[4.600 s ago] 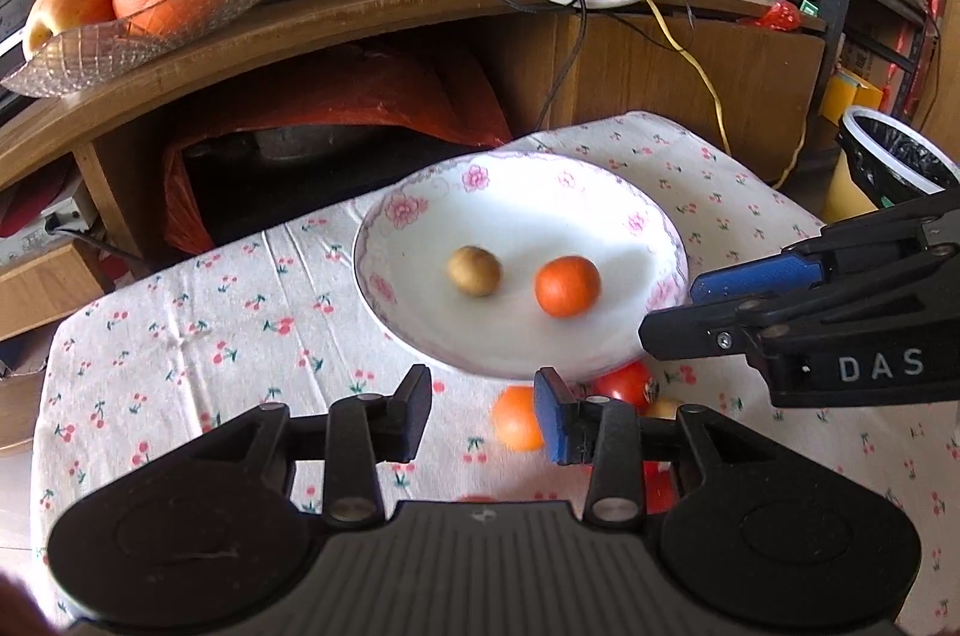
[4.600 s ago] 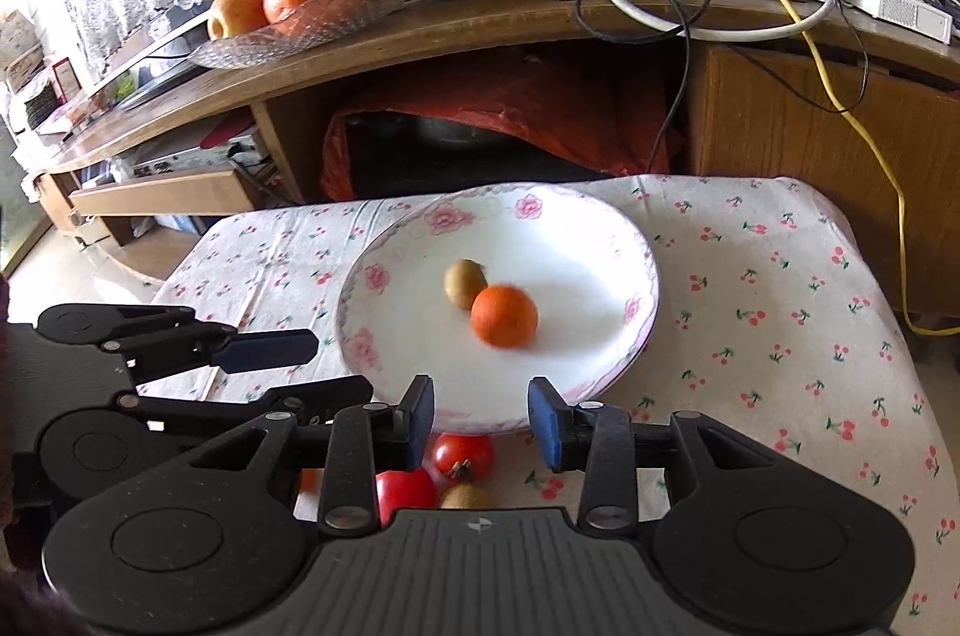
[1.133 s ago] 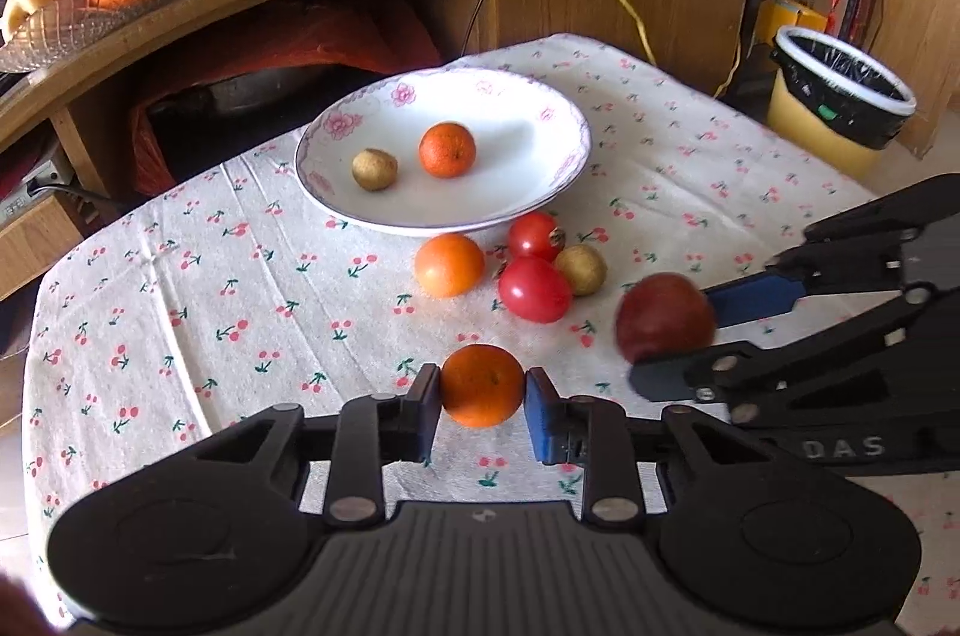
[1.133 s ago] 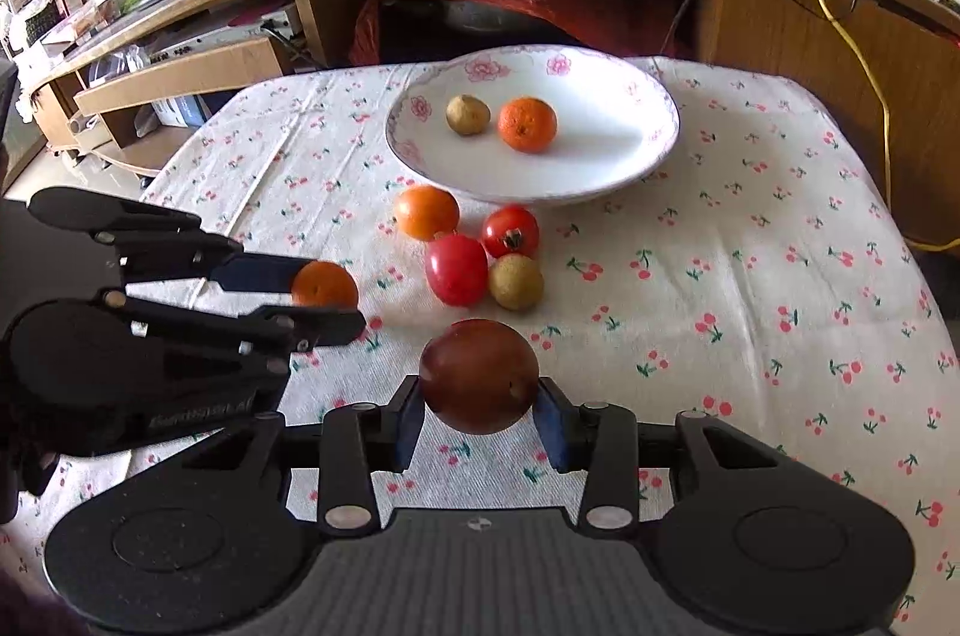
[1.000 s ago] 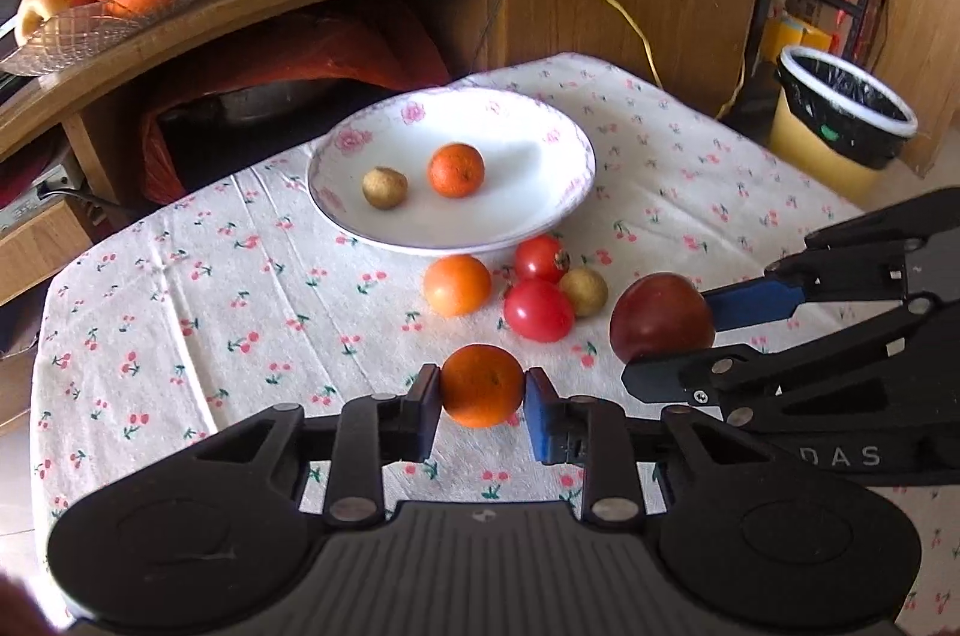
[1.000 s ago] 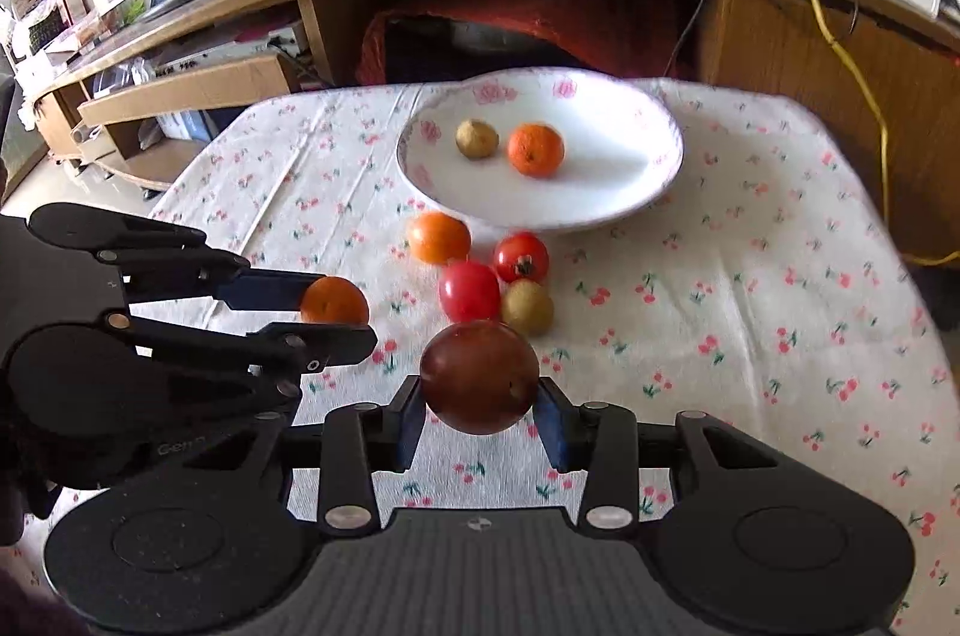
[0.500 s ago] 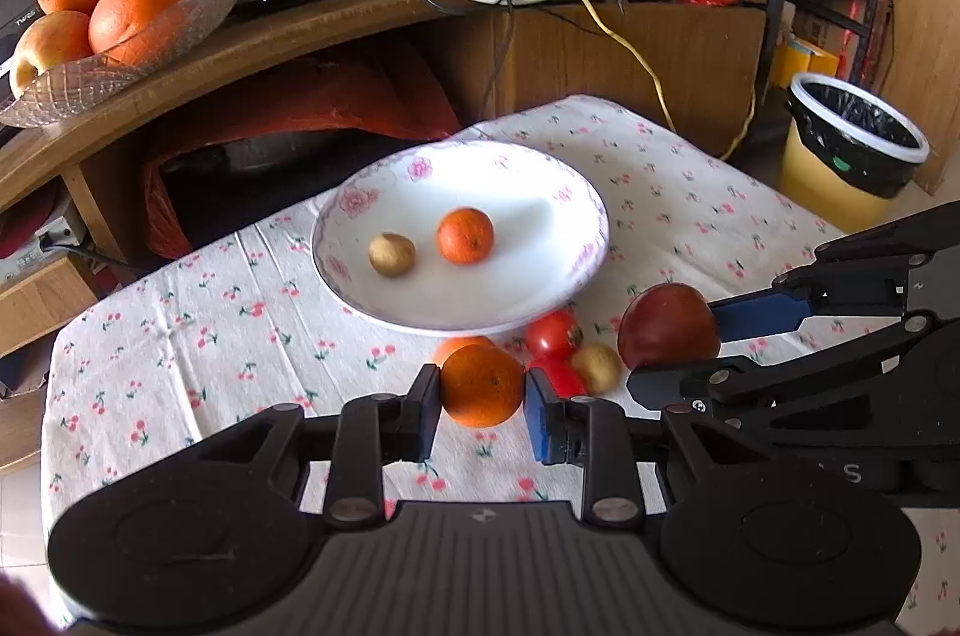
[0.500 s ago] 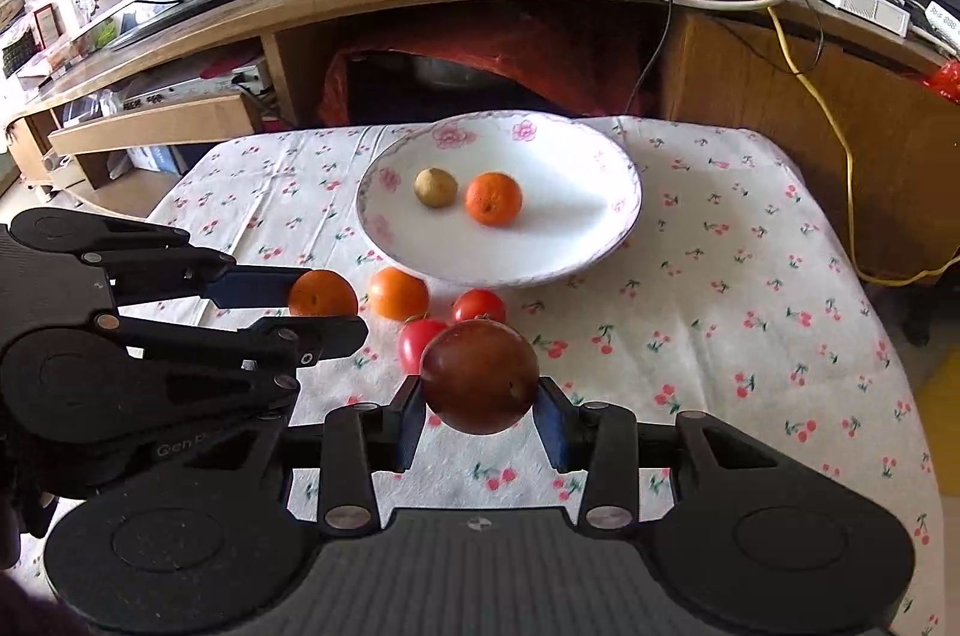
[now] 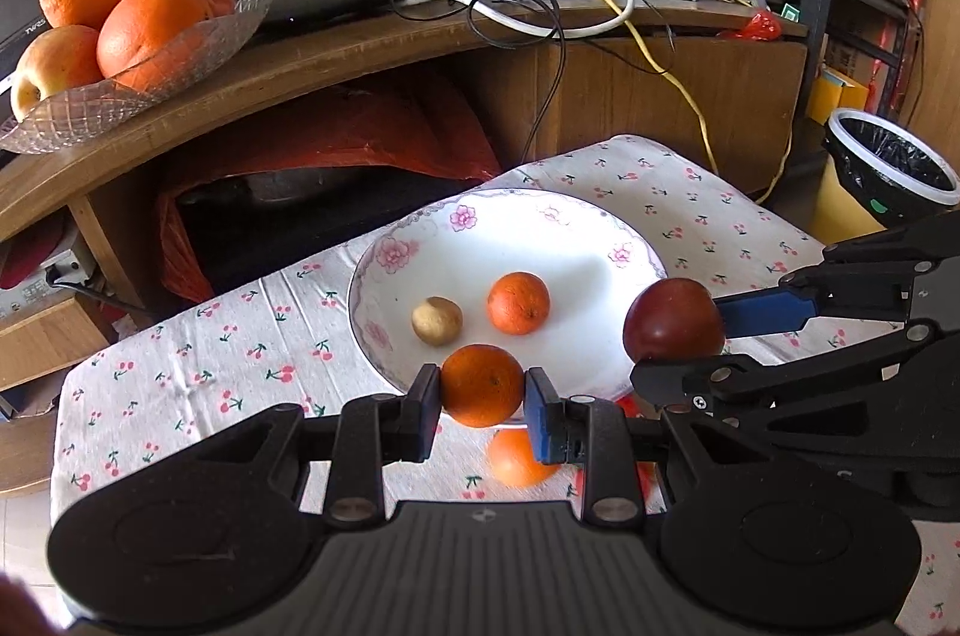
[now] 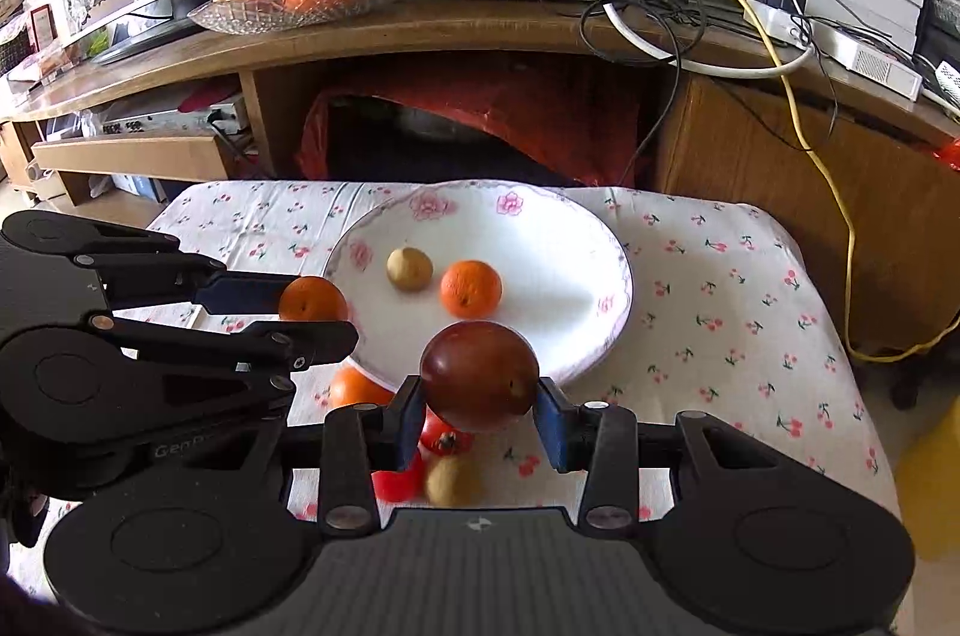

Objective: Organize fruits
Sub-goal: 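Carry the tangerine and dark red tomato into the bowl and open both tools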

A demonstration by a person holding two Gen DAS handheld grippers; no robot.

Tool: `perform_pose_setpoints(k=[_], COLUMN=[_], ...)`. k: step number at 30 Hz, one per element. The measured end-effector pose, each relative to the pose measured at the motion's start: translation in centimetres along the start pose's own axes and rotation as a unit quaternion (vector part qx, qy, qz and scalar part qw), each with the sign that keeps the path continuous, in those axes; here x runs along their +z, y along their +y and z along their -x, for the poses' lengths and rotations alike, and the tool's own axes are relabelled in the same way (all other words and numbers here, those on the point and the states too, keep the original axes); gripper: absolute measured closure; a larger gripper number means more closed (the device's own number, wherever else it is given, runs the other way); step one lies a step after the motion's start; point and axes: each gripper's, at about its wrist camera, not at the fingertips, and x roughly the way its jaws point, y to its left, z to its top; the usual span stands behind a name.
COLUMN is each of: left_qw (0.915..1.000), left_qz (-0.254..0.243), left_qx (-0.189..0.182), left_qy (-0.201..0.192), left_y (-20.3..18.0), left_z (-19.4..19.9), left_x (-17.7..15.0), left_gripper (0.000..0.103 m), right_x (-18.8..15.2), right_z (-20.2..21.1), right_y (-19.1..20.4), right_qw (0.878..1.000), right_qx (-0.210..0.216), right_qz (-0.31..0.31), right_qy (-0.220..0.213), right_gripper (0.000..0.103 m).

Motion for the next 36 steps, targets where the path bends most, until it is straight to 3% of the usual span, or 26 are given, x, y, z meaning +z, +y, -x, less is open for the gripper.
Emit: perform_pose_setpoints(k=[15, 36], left_qw=[0.9993, 0.9991], left_qz=[0.032, 0.04], left_qx=[-0.008, -0.007], left_qy=[0.019, 0.008], left_y=[1.1, 1.3], left_z=[-2.8, -2.2], left_x=[0.3, 0.6], left_gripper=[0.065, 0.063], right_x=[0.4, 0.7], right_z=[-2.3, -2.4], right_y=[-0.9, -1.2], right_qw=[1.0, 1.0], right_qx=[0.001, 0.005], right_qz=[0.0, -0.006], right_qy=[0.0, -0.014], right_gripper=[0.068, 0.065])
